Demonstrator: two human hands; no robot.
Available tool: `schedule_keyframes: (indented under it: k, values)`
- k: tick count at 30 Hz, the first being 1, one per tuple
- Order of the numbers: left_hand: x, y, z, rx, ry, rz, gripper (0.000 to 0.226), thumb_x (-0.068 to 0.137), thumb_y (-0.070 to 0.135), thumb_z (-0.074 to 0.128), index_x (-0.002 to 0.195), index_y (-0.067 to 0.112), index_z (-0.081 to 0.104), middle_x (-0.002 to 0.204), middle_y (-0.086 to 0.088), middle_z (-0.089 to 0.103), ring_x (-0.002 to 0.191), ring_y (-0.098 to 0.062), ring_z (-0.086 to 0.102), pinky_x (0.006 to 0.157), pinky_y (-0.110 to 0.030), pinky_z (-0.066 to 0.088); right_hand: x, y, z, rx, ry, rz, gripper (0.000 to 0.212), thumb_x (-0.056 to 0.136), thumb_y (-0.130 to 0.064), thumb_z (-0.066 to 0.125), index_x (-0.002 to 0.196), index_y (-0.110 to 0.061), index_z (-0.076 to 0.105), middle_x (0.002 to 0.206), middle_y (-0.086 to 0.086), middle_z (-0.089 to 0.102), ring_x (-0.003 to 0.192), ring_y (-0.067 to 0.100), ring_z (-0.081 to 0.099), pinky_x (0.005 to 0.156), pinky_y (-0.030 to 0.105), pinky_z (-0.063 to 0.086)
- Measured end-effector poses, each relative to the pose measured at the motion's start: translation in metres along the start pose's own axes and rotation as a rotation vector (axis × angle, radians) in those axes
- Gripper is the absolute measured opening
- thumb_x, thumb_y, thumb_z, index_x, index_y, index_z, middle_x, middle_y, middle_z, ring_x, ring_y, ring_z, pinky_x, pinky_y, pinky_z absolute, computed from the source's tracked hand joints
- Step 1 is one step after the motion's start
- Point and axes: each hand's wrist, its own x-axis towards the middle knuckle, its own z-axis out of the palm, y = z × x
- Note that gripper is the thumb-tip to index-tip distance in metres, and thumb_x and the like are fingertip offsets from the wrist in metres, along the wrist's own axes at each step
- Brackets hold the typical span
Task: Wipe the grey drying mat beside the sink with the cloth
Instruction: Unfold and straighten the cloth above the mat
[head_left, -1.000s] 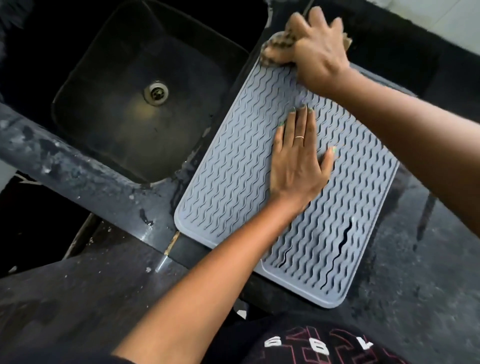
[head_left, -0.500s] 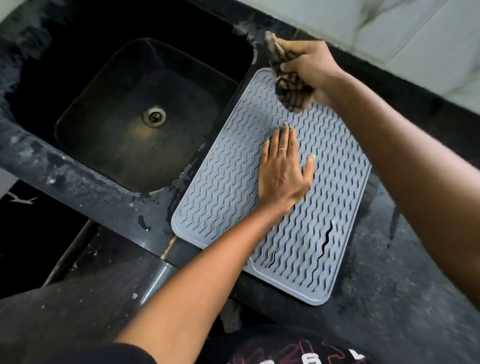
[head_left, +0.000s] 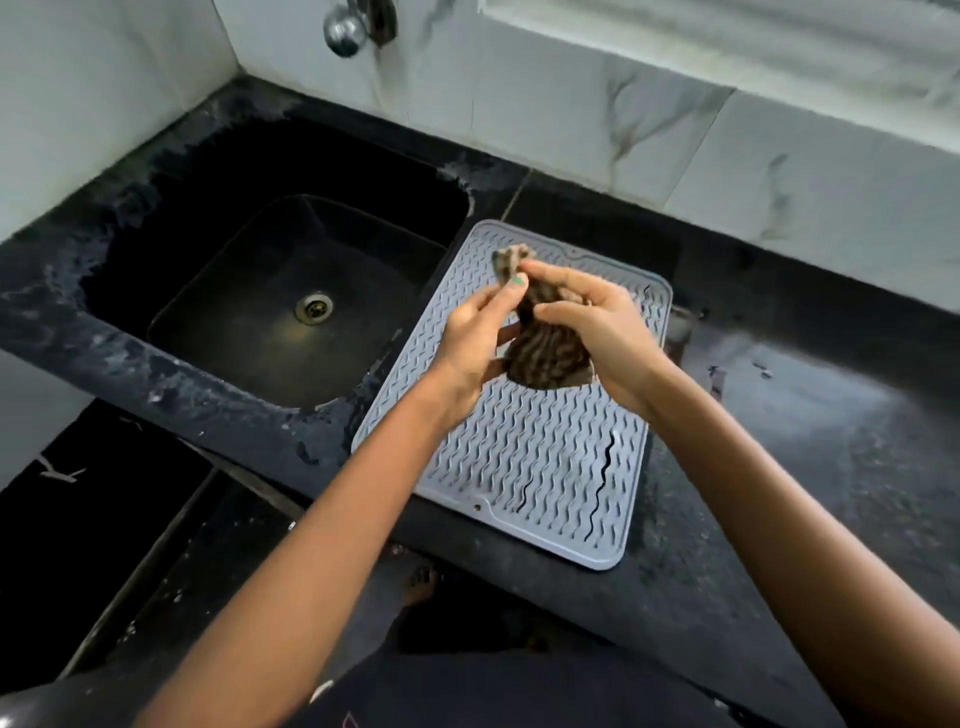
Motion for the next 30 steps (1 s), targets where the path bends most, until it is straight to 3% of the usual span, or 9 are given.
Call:
schedule_keyframes:
  k: [3,6,11,16,19,21,25,28,30]
  values:
    - [-0.014,0.006,-0.003,0.003,0.070,0.069,0.022,0.098,0.030,0.051,0.114,0.021,0.062,0.104,0.003,0.070,0.098,-0.014,0.066,0.075,-0.029,0.057,-0.015,-0.009,-0.004,-0.041,0.001,-0.053,0.031,0.083,-0.001,0.058,0.098,-0.025,0.070,0.110,-0.005,0.066,0.105,0.013,0.061,0.086,0.033,0.051]
    - [-0.025,0.016,-0.003,-0.050,0.059,0.098,0.018,0.100,0.021,0.047,0.107,0.023,0.064,0.099,0.001,0.071,0.094,-0.016,0.067,0.085,-0.035,0.055,-0.019,-0.016,-0.015,-0.100,0.100,-0.094,0.032,0.082,-0.008,0.065,0.107,-0.025,0.056,0.112,0.000,0.058,0.094,0.015,0.059,0.072,0.028,0.047]
    - [-0.038,0.028,-0.002,-0.046,-0.057,0.151,0.017,0.098,0.022,0.051,0.107,0.025,0.065,0.092,0.006,0.073,0.081,-0.006,0.069,0.070,-0.023,0.056,-0.021,-0.034,-0.025,-0.244,-0.036,-0.092,0.060,0.078,-0.037,0.072,0.129,-0.032,0.040,0.115,-0.003,0.056,0.098,0.010,0.058,0.078,0.025,0.045]
    - [-0.040,0.036,-0.004,-0.009,-0.082,0.232,0.013,0.093,0.015,0.059,0.102,0.021,0.066,0.090,0.008,0.073,0.079,0.000,0.069,0.066,-0.014,0.054,-0.023,-0.047,-0.021,-0.326,-0.005,-0.223,0.032,0.074,-0.020,0.079,0.104,-0.014,0.068,0.076,-0.007,0.059,0.060,-0.006,0.053,0.063,0.014,0.047]
    - [-0.039,0.039,-0.007,0.032,-0.027,0.272,0.019,0.089,0.015,0.064,0.107,0.018,0.065,0.097,0.003,0.071,0.089,-0.007,0.068,0.076,-0.020,0.056,-0.021,-0.048,-0.022,-0.354,0.037,-0.199,0.026,0.070,-0.020,0.082,0.089,-0.008,0.068,0.073,0.011,0.062,0.066,0.013,0.055,0.069,0.033,0.052]
    - [-0.038,0.041,-0.008,0.152,0.019,0.334,0.018,0.088,0.019,0.066,0.105,0.018,0.063,0.096,0.002,0.069,0.092,-0.010,0.065,0.076,-0.019,0.054,-0.021,-0.049,-0.022,-0.376,0.055,-0.205,0.024,0.071,-0.020,0.081,0.085,-0.007,0.067,0.077,0.011,0.068,0.072,0.019,0.061,0.074,0.039,0.055]
    - [-0.036,0.052,-0.011,0.428,-0.037,0.421,0.011,0.088,0.021,0.061,0.098,0.023,0.058,0.115,0.002,0.061,0.108,-0.008,0.056,0.086,-0.022,0.045,-0.019,-0.056,-0.024,-0.374,-0.076,-0.231,0.015,0.077,-0.013,0.074,0.084,-0.010,0.060,0.072,-0.001,0.061,0.068,0.010,0.056,0.064,0.026,0.047]
    - [-0.037,0.062,-0.011,0.462,-0.172,0.433,0.013,0.084,0.021,0.056,0.094,0.019,0.048,0.088,-0.002,0.055,0.082,-0.006,0.054,0.072,-0.018,0.046,-0.016,-0.060,-0.028,-0.298,-0.142,-0.234,0.015,0.078,-0.006,0.071,0.084,-0.012,0.058,0.072,0.001,0.062,0.066,0.009,0.057,0.061,0.022,0.048]
    - [-0.036,0.067,-0.011,0.433,-0.205,0.402,0.021,0.087,0.027,0.062,0.100,0.019,0.047,0.089,-0.003,0.059,0.080,-0.005,0.060,0.068,-0.016,0.050,-0.014,-0.060,-0.034,-0.207,-0.133,-0.232,0.019,0.077,-0.005,0.072,0.080,-0.017,0.058,0.078,0.006,0.065,0.071,0.013,0.061,0.065,0.026,0.052]
